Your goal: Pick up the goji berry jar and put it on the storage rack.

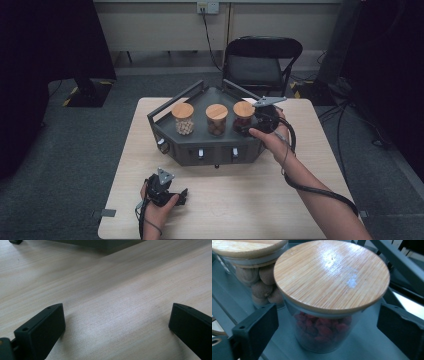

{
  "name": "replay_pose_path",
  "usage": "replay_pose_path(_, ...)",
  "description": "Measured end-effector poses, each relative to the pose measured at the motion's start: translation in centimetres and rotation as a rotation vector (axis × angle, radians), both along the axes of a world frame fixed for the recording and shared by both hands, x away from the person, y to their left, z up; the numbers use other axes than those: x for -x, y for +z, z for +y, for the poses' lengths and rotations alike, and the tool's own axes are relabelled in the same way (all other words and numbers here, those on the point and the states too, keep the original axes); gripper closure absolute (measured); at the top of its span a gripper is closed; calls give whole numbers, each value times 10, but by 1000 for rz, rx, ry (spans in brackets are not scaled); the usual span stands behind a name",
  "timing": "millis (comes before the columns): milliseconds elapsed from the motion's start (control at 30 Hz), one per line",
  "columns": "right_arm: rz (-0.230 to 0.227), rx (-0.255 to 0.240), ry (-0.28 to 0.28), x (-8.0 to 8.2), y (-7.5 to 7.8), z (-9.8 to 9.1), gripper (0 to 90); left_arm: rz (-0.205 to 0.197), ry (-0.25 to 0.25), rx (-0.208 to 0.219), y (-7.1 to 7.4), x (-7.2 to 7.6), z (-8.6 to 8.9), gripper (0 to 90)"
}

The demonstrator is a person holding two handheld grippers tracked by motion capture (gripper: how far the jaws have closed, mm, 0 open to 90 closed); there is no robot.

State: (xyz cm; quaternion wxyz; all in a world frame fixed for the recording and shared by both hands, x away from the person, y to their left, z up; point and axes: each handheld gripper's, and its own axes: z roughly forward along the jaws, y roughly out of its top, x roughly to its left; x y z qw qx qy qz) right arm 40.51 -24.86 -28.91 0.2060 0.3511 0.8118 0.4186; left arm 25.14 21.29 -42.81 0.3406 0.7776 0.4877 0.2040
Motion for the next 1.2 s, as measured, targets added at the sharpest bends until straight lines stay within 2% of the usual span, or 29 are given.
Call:
replay_pose_path(267,-12,13,-6,7,2,2,29,0,0,0,0,0,0,0)
replay_pose_path(833,14,-71,-11,17,5,-15,28,0,0,0,0,0,0,0)
replay_pose_path(1200,36,-80,11,23,5,-23,30,0,0,0,0,0,0,0)
